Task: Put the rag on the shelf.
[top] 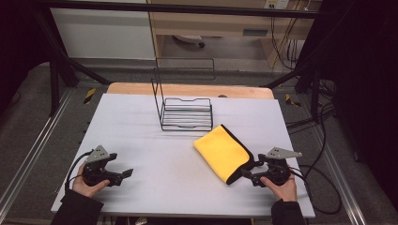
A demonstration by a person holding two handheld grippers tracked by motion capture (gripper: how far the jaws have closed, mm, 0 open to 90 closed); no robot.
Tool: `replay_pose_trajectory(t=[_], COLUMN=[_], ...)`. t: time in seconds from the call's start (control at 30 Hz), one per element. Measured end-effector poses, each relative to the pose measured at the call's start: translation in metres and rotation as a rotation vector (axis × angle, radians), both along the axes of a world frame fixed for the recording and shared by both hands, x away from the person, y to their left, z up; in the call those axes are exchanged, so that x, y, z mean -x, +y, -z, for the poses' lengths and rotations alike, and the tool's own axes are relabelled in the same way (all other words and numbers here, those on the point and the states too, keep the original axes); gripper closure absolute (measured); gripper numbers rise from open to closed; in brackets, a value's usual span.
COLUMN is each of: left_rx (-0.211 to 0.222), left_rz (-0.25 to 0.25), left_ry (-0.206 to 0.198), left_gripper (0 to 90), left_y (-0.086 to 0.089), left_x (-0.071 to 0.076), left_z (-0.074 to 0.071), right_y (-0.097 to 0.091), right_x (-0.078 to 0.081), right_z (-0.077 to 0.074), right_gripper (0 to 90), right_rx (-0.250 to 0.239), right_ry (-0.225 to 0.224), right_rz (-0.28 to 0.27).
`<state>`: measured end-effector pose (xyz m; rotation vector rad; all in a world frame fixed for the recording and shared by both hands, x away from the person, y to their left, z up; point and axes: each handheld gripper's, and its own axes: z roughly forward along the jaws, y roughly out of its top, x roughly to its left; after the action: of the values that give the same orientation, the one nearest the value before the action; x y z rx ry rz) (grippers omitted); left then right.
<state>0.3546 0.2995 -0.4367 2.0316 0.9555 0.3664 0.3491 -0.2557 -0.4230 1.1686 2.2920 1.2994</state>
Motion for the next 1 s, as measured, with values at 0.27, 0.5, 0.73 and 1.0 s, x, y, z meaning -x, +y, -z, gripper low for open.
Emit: replay_pose_trajectory(t=[0.27, 0.5, 0.73, 1.0], left_rx=[-0.006, -0.010, -0.016, -0.024], left_rz=[-0.005, -0.012, -0.012, -0.013], left_ry=[-0.003, -0.004, -0.002, 0.001], left_gripper=[5.1, 5.6, 6.1, 6.8], left_y=[0.000, -0.001, -0.002, -0.004], left_x=[0.000, 0.000, -0.001, -0.002], left_z=[0.000, -0.001, 0.000, 0.001], right_y=[0.033, 0.072, 0.085, 0.092], right_x=[0.002, 0.003, 0.001, 0.002], right_z=[-0.004, 0.002, 0.011, 0.018], right_gripper=[7.9, 26.5, 47.6, 56.9], right_rx=[0.059, 0.131, 0.186, 0.255], right_ry=[-0.005, 0.015, 0.036, 0.023], right_rz=[-0.040, -0.112, -0.138, -0.132])
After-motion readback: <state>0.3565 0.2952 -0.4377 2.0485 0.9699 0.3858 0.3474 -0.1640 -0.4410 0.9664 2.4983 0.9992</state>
